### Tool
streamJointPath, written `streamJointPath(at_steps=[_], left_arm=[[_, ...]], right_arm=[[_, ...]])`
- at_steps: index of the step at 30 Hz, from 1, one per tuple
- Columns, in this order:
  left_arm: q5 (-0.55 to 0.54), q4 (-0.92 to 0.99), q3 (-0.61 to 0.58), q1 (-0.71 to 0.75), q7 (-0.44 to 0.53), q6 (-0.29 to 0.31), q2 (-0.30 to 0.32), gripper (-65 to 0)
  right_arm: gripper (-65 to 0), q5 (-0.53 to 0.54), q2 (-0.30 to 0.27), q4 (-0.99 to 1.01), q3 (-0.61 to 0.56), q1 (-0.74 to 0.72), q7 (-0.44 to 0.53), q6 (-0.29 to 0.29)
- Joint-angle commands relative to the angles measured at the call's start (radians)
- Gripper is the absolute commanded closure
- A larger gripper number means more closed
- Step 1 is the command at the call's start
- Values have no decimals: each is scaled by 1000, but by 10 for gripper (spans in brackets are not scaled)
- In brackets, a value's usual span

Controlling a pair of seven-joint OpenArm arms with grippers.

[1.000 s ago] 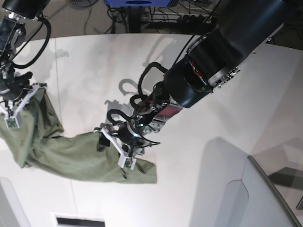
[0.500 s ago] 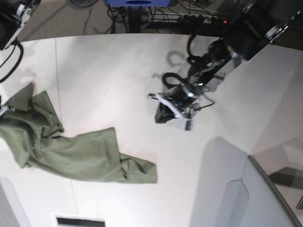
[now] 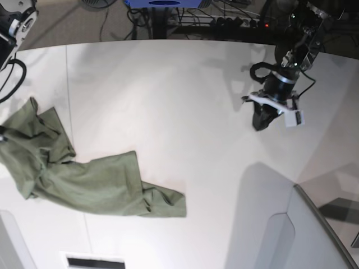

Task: Layout the t-shirt on the table in an organized manner, then fold the t-shirt properly
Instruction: 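Pull the shirt body with the right gripper to spread it flat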

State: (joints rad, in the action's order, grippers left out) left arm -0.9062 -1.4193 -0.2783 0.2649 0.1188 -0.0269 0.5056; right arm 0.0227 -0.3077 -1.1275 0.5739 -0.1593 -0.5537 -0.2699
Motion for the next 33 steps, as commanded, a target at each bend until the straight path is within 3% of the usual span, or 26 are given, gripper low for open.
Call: streamJointPath(at_steps=[1,3,6,8,10,11,12,14,22,29,33], left_arm=[[3,-15,26,14,23,8,15,0],[3,-15,58,41,23,8,15,0],[3,-12,77,61,23,8,15,0],[3,-12,86,63,23,8,15,0],[3,-15,86,63,23,8,14,0],[3,-15,87,63,23,8,14,0],[3,-15,87,61,23,8,14,0],[3,-16,87,58,23,8,11,0],[3,-16,87,61,23,8,8,0],[3,-16,84,61,23,8,8,0],[3,-16,86,61,23,8,8,0]], right_arm=[[-479,15,-9,-53,-44,-18,10,-12],[-482,16,6,-162,-125,22,-10,-13],[-387,18,60,-352,-277,88,-6,-24],[-258,18,78,-385,-404,97,-6,-78],[-90,18,97,-334,-490,56,-6,-107],[-26,18,118,-273,-509,31,-4,-116],[0,18,137,-205,-513,0,-4,-121],[-9,18,172,-85,-512,-70,17,-124],[-9,18,218,183,-518,-224,102,-147],[-9,18,247,533,-519,-369,275,-147],[-9,18,273,653,-518,-392,320,-147]])
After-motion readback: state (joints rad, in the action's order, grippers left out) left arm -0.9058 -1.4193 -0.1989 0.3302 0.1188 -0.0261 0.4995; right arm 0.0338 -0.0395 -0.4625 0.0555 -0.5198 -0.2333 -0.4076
